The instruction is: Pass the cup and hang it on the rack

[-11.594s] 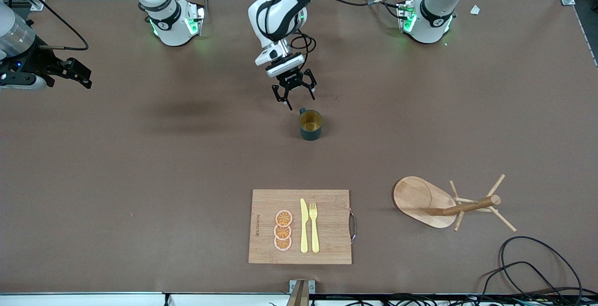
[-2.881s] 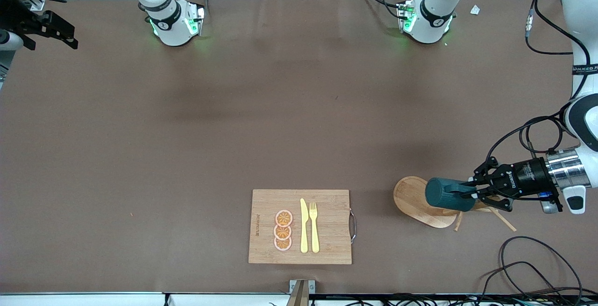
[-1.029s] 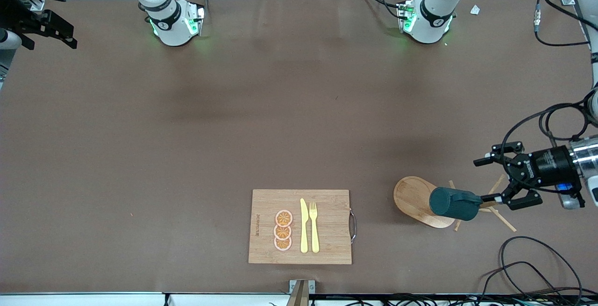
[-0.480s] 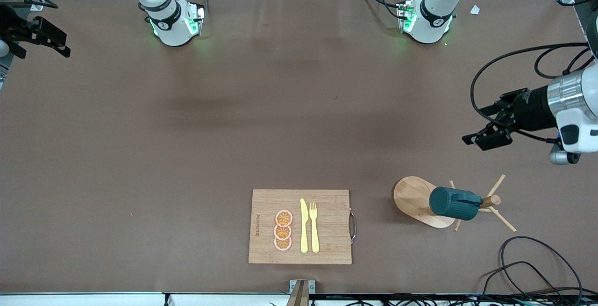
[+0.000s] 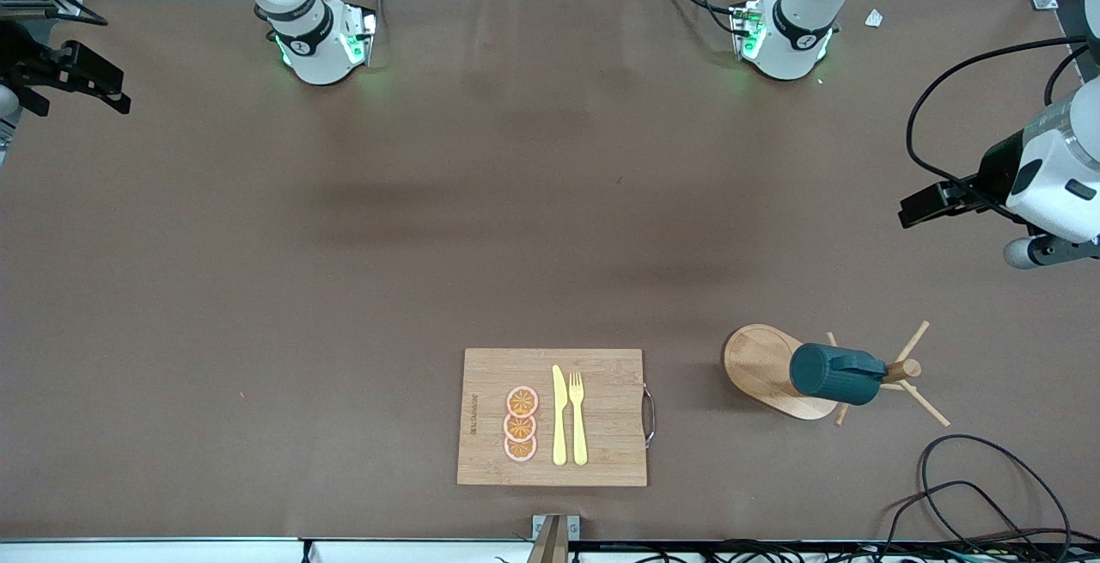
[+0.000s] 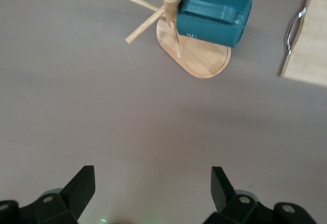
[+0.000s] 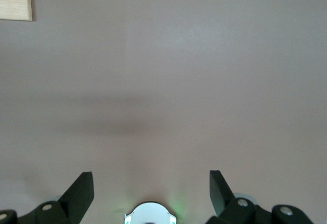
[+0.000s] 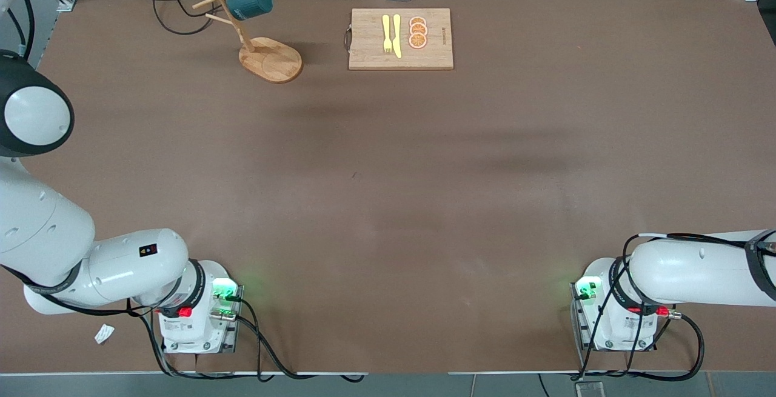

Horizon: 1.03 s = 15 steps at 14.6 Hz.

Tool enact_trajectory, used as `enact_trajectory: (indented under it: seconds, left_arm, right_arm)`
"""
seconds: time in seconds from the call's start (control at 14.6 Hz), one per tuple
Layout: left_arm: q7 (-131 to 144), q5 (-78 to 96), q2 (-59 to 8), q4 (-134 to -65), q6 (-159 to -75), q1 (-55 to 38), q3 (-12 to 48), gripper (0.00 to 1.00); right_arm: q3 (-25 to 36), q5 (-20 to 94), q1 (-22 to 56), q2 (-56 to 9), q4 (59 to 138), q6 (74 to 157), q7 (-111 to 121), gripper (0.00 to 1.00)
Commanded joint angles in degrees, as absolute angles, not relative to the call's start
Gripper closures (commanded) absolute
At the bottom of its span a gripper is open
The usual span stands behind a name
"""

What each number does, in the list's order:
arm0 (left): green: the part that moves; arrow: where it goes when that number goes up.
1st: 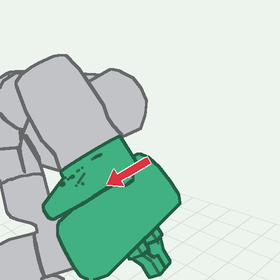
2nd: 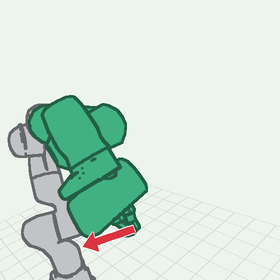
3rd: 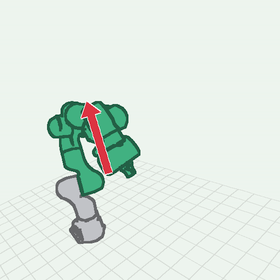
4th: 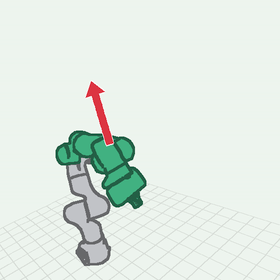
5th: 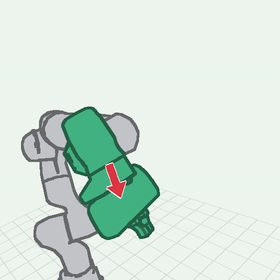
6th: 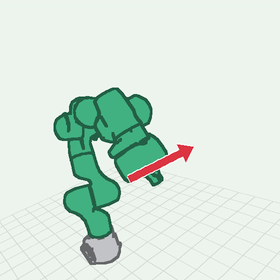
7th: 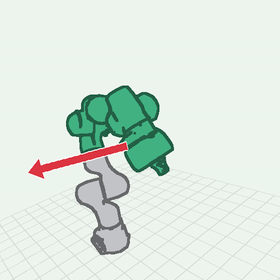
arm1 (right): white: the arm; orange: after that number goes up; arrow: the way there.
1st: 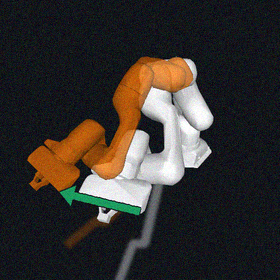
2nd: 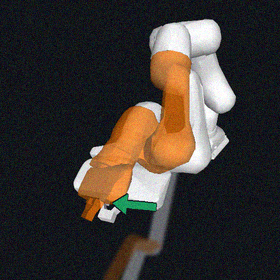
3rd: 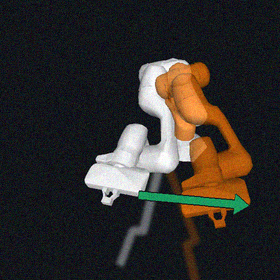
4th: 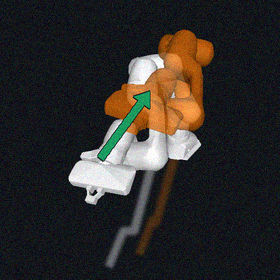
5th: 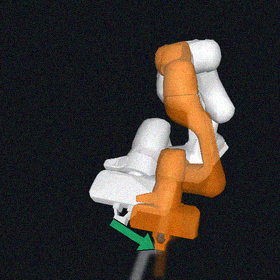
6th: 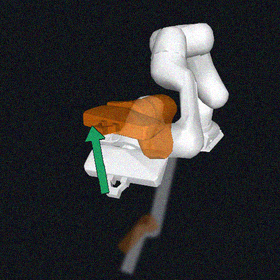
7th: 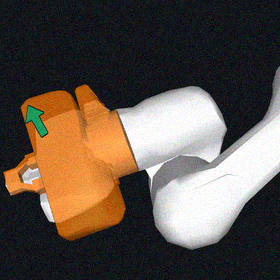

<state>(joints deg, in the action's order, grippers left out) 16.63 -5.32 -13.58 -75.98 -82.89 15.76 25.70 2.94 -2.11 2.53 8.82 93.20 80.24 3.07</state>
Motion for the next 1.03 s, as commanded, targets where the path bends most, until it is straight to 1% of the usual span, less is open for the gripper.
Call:
enact_trajectory:
  seconds: [0.0,0.27,0.41,0.55,0.62,0.82,0.96]
  left_arm:
    - [12.2,-6.3,-13.7,-75.6,-82.0,17.6,25.1,0.0]
    - [12.0,-5.9,-13.1,-75.6,-80.7,17.3,26.0,0.0]
    - [12.1,-6.0,-12.3,-75.6,-80.2,16.9,27.4,0.0]
    - [12.0,-6.3,-8.8,-75.9,-79.9,15.7,27.0,0.0]
    - [12.4,-6.6,-7.9,-76.4,-79.7,13.5,26.5,0.0]
    - [11.8,-5.7,-6.0,-78.0,-79.4,7.1,18.9,0.0]
    - [11.7,-4.7,-3.3,-81.2,-79.5,3.0,14.3,0.0]
  right_arm:
    - [2.6,-1.2,2.7,8.3,92.1,79.5,2.9,0.0]
    - [2.7,-1.2,2.1,8.3,91.8,79.6,3.1,0.0]
    - [2.9,-1.3,1.9,8.3,91.3,79.3,3.1,0.0]
    - [3.0,-1.2,1.8,8.3,91.3,78.8,3.1,0.0]
    - [3.2,-1.2,1.8,8.3,91.3,78.9,3.1,0.0]
    - [3.3,-1.1,2.1,8.3,91.3,79.1,3.1,0.0]
    - [3.2,-1.1,2.2,8.3,91.3,78.8,3.0,0.0]
